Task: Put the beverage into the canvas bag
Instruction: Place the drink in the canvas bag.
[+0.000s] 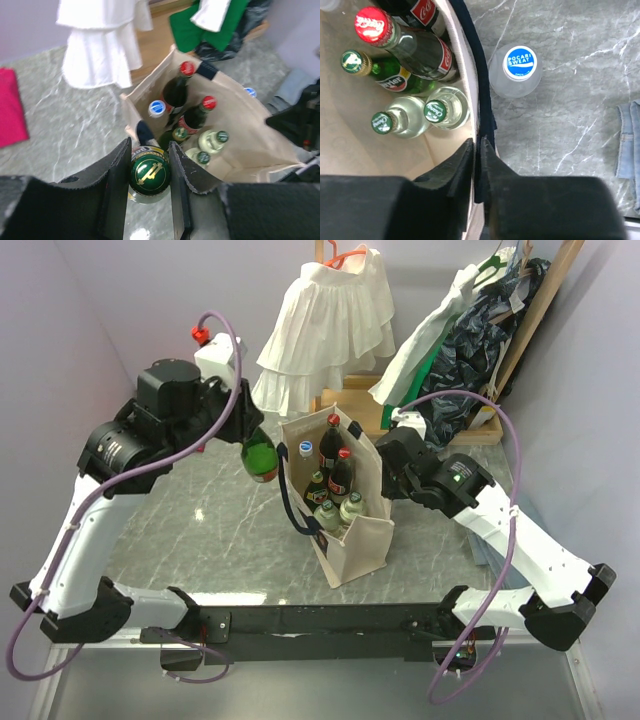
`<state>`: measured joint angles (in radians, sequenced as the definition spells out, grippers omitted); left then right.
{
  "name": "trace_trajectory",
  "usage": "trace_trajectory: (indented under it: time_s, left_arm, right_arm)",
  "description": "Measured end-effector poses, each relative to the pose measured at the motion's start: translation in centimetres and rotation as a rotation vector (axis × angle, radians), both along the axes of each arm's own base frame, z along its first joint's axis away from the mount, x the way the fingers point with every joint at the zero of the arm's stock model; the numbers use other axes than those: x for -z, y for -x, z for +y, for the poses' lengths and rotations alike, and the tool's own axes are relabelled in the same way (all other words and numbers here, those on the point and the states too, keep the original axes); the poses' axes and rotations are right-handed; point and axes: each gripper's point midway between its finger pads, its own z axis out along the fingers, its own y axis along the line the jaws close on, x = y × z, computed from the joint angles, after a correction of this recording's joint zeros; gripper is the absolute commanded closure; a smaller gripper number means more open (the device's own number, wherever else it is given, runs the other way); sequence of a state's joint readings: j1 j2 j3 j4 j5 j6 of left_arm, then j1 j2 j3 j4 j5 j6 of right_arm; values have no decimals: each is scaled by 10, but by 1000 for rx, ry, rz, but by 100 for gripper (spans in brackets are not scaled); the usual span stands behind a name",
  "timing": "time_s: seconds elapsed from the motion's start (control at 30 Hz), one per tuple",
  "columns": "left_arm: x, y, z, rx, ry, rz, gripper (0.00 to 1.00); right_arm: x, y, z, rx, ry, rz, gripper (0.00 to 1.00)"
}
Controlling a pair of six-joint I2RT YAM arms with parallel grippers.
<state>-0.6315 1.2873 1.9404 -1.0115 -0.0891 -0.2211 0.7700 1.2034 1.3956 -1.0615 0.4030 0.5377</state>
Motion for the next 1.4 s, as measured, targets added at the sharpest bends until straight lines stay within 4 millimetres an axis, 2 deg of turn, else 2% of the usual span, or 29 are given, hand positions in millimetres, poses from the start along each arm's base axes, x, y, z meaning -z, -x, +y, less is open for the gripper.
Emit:
trace_trajectory:
  time_s: [0.03, 0.07, 0.27, 0.67, 1.17, 1.4]
  left_arm:
    - [-4, 0, -4, 10, 4, -7, 99]
    - [-8, 1, -11, 28, 7, -15, 99]
    - [-19, 7, -40, 116, 9, -51, 99]
    - [-16, 18, -76, 209, 5, -46, 99]
    - [-15, 22, -122, 297, 31, -68, 99]
    - [0, 20, -146, 325, 24, -46, 99]
  right_arm:
    - [0, 0, 0, 2, -1, -2, 68]
    - [-1, -1, 0, 6, -4, -7, 64]
    - [-5, -4, 0, 23, -18, -27, 51]
    - [-9, -2, -3, 32, -41, -46, 46]
    - [-10, 3, -8, 40, -54, -60, 44]
    - [-4, 5, -10, 40, -51, -59, 44]
